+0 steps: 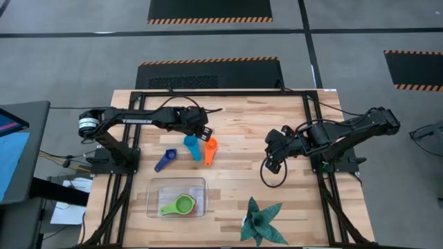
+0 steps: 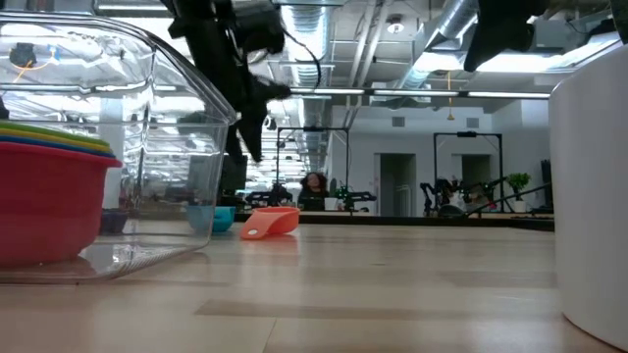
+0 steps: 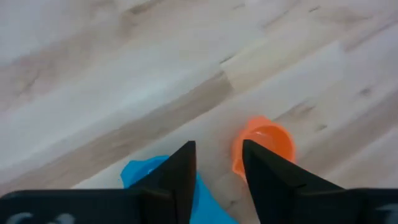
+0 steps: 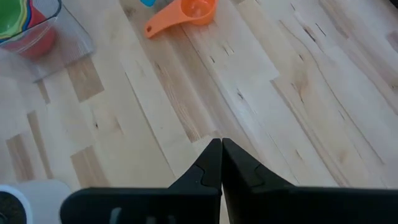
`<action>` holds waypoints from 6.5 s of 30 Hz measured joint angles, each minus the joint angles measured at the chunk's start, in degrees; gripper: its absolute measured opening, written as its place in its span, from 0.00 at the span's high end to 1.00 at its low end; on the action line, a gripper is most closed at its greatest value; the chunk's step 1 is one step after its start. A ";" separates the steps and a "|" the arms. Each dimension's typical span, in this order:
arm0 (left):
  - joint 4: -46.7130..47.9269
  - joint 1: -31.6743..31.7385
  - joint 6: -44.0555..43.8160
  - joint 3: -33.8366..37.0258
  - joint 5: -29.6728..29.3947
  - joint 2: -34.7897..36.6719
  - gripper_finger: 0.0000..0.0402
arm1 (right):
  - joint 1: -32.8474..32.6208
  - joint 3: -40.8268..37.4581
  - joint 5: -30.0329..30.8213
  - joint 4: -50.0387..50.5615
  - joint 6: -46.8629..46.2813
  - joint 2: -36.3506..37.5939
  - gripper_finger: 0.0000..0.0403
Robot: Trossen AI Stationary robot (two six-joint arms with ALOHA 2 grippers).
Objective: Nest measuring cups in basket
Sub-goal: Stack the light blue measuring cup on top of the green measuring cup in the transparent bin, then stack the orange measuring cup on top of the light blue measuring cup in the transparent bin
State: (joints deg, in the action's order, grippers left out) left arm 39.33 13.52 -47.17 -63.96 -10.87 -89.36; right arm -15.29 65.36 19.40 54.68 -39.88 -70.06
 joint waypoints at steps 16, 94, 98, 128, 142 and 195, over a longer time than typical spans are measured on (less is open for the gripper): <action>4.08 -0.04 -6.54 0.07 5.23 -7.19 0.69 | -0.07 0.00 -0.07 1.85 -0.15 0.03 0.95; 36.69 -25.45 29.94 -26.19 -5.48 -8.00 1.00 | 1.18 0.00 0.07 0.31 -12.28 0.00 0.93; 37.04 -33.59 27.45 -24.79 -5.44 -8.10 1.00 | 0.84 0.00 0.09 -1.50 -18.50 0.00 0.94; 15.56 -53.90 10.76 -12.74 4.74 -8.26 1.00 | -7.21 -0.02 0.15 -13.59 -24.63 -0.57 0.94; 13.66 -53.83 20.15 -12.74 5.56 -8.26 0.92 | -7.19 -0.02 0.21 -13.57 -24.25 -0.57 0.94; -0.37 -8.06 18.77 -18.52 18.40 -23.96 0.71 | -5.30 1.16 1.89 2.26 -12.57 12.43 0.95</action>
State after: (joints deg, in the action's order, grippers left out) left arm 38.96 5.45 -28.41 -82.49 7.53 -113.32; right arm -20.59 66.52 21.29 56.94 -52.45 -57.63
